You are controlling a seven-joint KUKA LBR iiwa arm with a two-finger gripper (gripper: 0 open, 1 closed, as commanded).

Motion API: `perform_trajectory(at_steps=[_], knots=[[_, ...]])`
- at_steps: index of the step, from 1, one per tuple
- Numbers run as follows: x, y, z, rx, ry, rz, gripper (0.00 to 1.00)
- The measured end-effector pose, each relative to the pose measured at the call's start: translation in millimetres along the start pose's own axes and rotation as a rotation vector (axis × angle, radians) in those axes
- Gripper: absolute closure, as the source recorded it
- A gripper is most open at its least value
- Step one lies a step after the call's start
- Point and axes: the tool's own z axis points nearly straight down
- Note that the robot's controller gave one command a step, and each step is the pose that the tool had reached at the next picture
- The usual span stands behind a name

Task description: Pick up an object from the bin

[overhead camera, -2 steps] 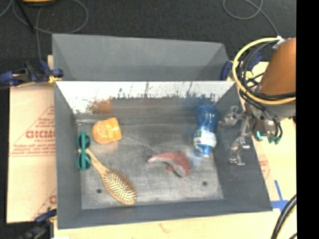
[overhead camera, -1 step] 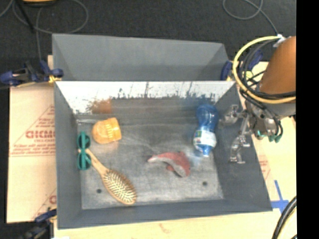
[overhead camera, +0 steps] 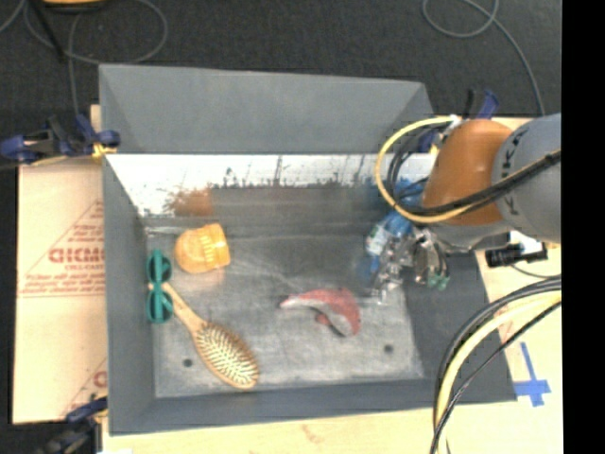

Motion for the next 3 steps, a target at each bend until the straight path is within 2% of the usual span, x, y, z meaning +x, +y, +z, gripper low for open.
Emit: perform_trajectory(at_steps=[1, 2, 3], knots=[[-1.1, -1, -3, 0.003, -0.004, -0.003, 0.0], [-1.1, -1, -3, 0.004, -0.004, -0.004, 0.0], [15.0, 13, -11, 0.004, -0.003, -0.072, 0.0]])
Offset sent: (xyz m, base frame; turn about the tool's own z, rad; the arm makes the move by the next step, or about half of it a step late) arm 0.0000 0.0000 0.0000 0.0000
